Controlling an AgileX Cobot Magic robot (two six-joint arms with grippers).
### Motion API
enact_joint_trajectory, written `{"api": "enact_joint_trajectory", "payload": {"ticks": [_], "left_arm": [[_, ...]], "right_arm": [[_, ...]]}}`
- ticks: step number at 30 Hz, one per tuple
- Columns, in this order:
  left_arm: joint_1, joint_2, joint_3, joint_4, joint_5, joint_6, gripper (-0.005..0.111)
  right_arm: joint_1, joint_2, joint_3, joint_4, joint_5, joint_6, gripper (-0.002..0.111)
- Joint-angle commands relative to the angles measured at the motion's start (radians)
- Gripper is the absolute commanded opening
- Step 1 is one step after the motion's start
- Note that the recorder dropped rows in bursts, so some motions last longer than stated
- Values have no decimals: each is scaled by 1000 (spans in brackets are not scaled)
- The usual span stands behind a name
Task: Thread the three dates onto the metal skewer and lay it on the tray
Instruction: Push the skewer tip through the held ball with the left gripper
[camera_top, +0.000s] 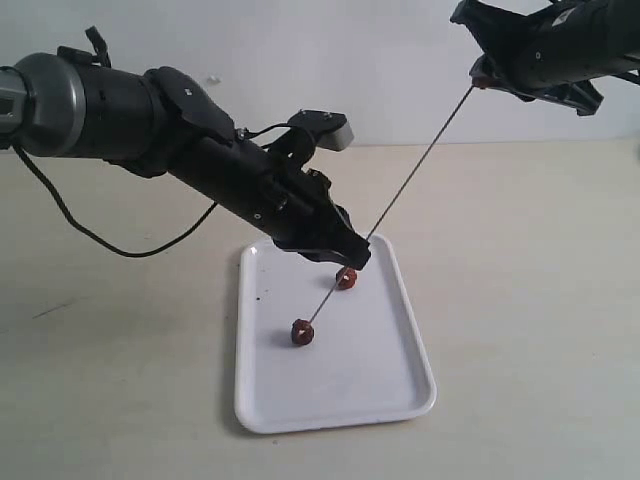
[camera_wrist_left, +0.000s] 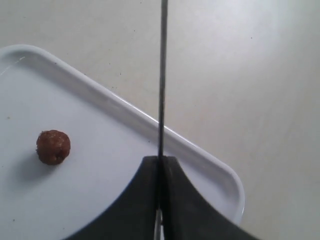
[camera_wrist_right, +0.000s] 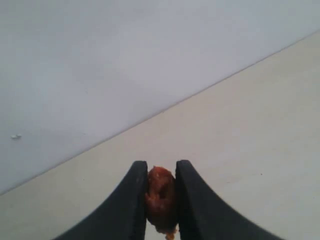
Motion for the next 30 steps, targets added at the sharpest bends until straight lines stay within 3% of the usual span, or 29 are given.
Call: {"api": "enact_joint_trajectory", "payload": {"ticks": [1,30], "left_arm": [[-3,-3,-8,-15,-13,4,0],[-3,-3,-8,-15,-14,8,0]], "right_arm": [[-5,-8,-7,7,-4,-9,19],[-5,-58,-7,59,72,-36,19]]}}
